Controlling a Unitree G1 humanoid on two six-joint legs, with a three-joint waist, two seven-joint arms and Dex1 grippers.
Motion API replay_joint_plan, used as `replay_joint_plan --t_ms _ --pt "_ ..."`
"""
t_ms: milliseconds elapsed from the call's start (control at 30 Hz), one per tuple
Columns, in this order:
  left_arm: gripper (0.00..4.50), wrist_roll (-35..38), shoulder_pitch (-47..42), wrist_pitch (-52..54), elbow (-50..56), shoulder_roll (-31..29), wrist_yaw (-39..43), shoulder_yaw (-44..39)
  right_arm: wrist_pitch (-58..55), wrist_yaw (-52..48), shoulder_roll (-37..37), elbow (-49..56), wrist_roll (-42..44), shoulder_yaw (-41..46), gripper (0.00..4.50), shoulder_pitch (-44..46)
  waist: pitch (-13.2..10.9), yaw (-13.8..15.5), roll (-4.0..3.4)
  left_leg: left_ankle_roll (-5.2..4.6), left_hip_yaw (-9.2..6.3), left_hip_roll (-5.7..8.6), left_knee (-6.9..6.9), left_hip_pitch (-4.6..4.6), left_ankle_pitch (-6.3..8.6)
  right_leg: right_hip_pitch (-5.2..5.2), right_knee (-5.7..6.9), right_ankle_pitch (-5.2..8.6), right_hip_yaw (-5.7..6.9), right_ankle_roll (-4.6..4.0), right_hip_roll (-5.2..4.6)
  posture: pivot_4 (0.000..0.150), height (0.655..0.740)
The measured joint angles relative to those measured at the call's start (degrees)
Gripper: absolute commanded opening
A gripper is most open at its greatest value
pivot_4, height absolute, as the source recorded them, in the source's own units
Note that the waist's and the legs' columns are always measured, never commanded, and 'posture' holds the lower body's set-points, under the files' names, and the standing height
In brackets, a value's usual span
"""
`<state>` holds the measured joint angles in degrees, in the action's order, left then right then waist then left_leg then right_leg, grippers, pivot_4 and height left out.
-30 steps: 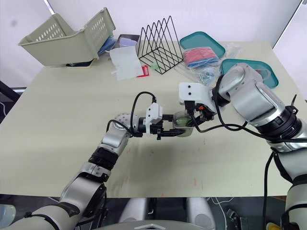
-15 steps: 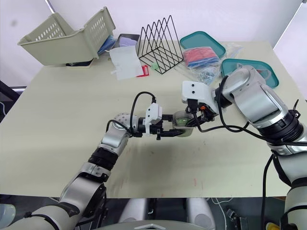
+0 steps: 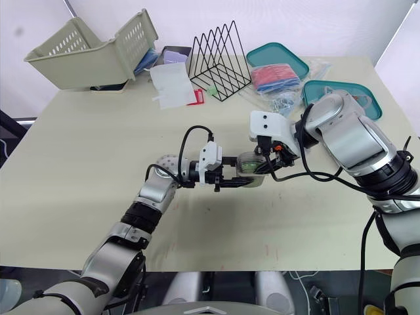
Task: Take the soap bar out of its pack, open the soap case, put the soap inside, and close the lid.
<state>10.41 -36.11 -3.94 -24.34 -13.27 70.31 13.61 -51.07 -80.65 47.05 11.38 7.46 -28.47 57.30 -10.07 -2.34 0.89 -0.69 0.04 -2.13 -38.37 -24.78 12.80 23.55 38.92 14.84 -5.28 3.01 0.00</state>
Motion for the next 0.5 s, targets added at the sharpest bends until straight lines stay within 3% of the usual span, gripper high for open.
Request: replay_joint_plan --t_ms 33,200,233,500 --pt "1.95 0.0 0.0 0.0 0.0 0.0 0.0 0.0 0.0 0.0 0.0 0.0 0.0 0.0 1.84 0.0 0.0 0.0 0.00 0.00 0.00 0.00 0.00 0.00 0.00 0.00 0.00 0.00 0.00 0.00 0.00 0.150 0.7400" --pt "1.95 0.0 0.0 -0.1 0.1 0.0 -0.1 0.0 0.1 0.4 -0.2 -0.2 -0.2 -0.9 4.29 -1.0 0.0 0.0 0.00 0.00 0.00 0.00 0.00 -0.04 0.00 0.02 -0.01 0.00 0.00 0.00 0.00 0.150 0.7400" --pt "1.95 0.0 0.0 -0.1 0.1 0.0 -0.1 0.0 0.2 0.7 -0.3 -0.2 -0.3 -1.1 4.46 -1.2 0.0 0.0 0.00 0.00 0.00 0.01 0.01 -0.05 0.00 0.03 -0.01 0.00 0.00 0.00 0.00 0.150 0.7400" --pt "1.95 0.0 0.0 -0.2 0.1 0.0 0.0 0.0 1.1 1.4 -0.1 -0.7 -0.4 -1.3 4.46 -1.3 0.0 0.0 -0.02 0.00 -0.03 0.02 0.07 -0.07 0.00 0.04 -0.01 0.01 0.00 -0.01 -0.01 0.150 0.7400"
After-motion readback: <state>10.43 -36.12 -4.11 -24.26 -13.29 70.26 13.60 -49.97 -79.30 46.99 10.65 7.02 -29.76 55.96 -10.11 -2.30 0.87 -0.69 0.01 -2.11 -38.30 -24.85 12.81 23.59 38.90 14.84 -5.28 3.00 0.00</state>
